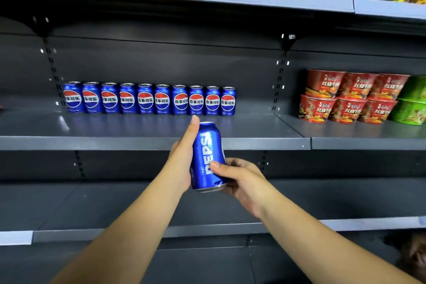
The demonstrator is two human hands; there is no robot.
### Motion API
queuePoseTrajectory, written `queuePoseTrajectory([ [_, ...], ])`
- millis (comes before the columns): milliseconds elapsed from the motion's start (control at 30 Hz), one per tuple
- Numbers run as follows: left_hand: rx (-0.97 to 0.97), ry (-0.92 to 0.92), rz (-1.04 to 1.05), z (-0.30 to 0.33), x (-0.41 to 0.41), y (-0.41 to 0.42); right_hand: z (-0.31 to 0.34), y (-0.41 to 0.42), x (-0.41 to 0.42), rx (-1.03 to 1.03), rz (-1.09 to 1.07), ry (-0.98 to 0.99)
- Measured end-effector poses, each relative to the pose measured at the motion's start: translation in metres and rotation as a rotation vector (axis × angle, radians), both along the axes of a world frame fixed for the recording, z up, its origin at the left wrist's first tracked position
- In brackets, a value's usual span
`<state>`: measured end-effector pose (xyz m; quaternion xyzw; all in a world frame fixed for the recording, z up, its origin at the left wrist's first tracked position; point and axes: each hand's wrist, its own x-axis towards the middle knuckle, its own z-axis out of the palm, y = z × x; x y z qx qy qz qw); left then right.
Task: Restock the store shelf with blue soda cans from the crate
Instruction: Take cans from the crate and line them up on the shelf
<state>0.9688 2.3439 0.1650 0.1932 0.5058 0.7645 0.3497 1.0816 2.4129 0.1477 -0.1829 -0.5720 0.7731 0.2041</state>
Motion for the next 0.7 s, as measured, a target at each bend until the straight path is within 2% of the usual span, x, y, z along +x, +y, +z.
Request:
queuePoseTrajectory([
  [133,-0.017,-0.069,0.033,-0.001,-0.008,0.0,0.003,-0.005,-0.006,0.084,0.027,-0.099],
  [367,0.003,0.022,-0.136,0.008,-0.019,-0.012,0.002,-0.014,-0.019,0.039,0.278,-0.089],
  [700,-0.04,0.043,-0.109,-0.003,-0.039,-0.024,-0.006,-0.033,-0.043,0.056,0.183,-0.1],
])
